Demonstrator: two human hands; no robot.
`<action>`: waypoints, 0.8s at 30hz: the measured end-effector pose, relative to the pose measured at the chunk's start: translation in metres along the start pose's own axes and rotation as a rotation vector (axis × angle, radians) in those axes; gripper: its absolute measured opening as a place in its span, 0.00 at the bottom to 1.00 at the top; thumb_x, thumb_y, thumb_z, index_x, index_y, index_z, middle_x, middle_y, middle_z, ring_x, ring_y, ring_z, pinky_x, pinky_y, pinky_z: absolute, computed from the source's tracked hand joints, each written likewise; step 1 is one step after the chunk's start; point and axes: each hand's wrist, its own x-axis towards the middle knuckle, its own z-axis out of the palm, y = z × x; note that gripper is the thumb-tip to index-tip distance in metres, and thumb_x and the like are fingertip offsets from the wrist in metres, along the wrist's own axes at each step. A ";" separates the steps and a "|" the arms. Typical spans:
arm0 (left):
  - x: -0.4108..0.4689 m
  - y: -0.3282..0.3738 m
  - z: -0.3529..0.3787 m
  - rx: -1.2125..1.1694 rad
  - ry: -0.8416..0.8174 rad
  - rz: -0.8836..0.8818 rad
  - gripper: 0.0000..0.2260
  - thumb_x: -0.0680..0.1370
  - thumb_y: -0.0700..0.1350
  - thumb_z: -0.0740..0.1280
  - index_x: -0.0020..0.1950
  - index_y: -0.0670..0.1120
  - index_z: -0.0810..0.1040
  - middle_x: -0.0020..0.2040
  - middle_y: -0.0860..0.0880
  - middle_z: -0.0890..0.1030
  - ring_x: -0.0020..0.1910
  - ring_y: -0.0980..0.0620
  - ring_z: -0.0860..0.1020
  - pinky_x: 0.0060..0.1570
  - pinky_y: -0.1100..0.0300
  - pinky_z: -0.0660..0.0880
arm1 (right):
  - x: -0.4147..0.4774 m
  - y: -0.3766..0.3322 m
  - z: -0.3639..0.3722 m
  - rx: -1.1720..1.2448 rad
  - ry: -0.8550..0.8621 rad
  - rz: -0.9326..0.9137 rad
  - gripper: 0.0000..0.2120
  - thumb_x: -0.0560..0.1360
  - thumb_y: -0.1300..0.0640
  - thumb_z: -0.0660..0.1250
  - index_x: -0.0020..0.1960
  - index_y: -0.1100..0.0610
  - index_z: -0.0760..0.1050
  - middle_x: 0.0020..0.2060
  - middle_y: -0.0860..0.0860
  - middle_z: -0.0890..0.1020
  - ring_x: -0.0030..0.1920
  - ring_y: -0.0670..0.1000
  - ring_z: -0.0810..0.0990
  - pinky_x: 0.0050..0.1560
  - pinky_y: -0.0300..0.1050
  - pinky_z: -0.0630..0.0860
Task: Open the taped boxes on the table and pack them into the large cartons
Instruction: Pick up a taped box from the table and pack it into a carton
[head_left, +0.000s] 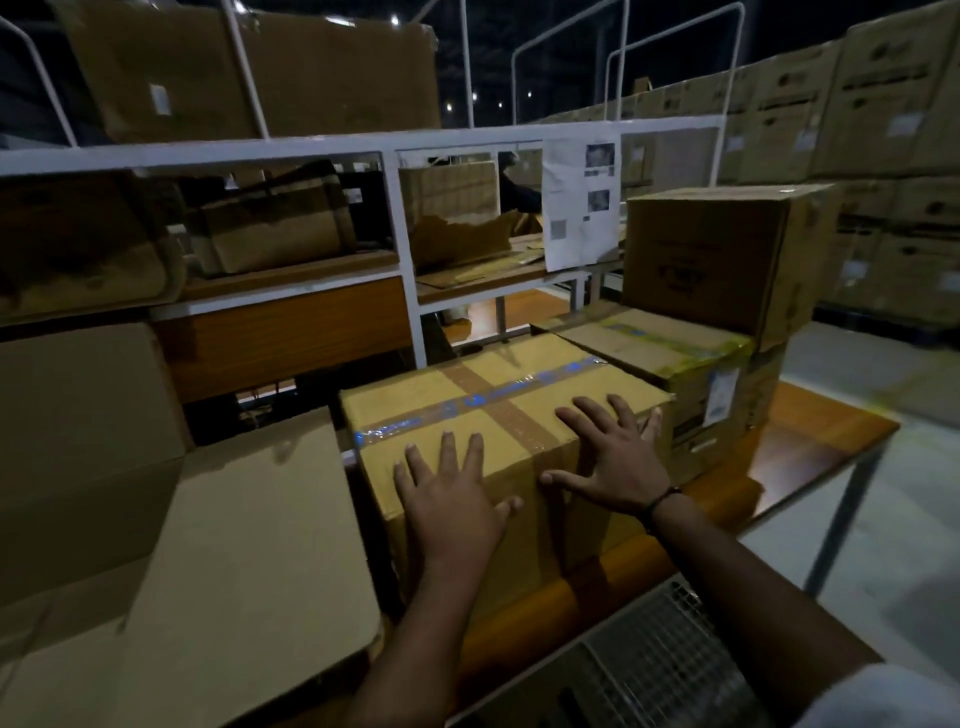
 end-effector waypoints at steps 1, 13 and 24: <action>-0.001 0.003 0.000 -0.004 0.012 -0.014 0.44 0.73 0.76 0.60 0.83 0.59 0.48 0.84 0.48 0.52 0.81 0.34 0.47 0.77 0.35 0.48 | 0.001 0.001 0.002 0.009 0.015 -0.002 0.48 0.63 0.15 0.50 0.79 0.34 0.53 0.81 0.41 0.55 0.81 0.57 0.46 0.69 0.82 0.39; -0.005 0.000 0.025 0.060 0.183 -0.004 0.41 0.72 0.77 0.59 0.81 0.60 0.61 0.81 0.50 0.65 0.79 0.38 0.60 0.73 0.37 0.55 | 0.008 0.010 0.027 0.133 0.240 -0.019 0.44 0.64 0.16 0.58 0.73 0.37 0.68 0.76 0.41 0.67 0.79 0.53 0.56 0.69 0.82 0.41; 0.002 -0.008 0.045 -0.013 0.396 0.036 0.37 0.69 0.71 0.71 0.73 0.53 0.77 0.72 0.48 0.77 0.70 0.38 0.72 0.68 0.37 0.61 | 0.022 0.039 0.035 0.173 0.414 -0.010 0.46 0.61 0.17 0.63 0.70 0.44 0.74 0.73 0.45 0.71 0.74 0.57 0.65 0.68 0.76 0.55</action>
